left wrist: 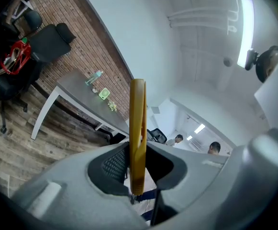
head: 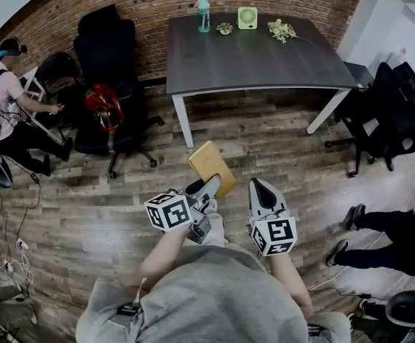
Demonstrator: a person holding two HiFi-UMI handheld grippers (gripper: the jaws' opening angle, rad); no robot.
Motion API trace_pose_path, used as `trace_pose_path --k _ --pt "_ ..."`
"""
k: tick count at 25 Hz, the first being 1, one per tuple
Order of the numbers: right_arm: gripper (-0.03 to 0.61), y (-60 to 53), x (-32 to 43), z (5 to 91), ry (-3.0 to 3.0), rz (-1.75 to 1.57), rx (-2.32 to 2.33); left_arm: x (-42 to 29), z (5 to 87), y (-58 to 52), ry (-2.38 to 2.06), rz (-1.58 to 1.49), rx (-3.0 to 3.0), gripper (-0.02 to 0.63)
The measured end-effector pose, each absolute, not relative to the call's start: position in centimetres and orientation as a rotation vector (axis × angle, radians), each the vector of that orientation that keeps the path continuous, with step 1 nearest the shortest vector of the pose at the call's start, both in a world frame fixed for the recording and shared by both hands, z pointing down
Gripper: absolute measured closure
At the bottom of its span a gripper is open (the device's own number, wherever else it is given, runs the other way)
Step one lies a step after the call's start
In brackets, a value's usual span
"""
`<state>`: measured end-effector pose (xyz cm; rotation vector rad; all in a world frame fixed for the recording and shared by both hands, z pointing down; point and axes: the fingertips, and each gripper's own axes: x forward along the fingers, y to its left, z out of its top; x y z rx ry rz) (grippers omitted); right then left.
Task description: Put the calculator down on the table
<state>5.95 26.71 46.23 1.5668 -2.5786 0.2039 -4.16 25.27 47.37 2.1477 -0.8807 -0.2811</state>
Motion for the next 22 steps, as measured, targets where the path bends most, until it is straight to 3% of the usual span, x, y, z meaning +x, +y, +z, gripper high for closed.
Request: trace_pose_path --k 22 --pt "0.575 14.0 7.6 46.8 -2.562 0.191 1.546 -2.5 48.1 12.3 -0.886 -0.288 2.139 0.523"
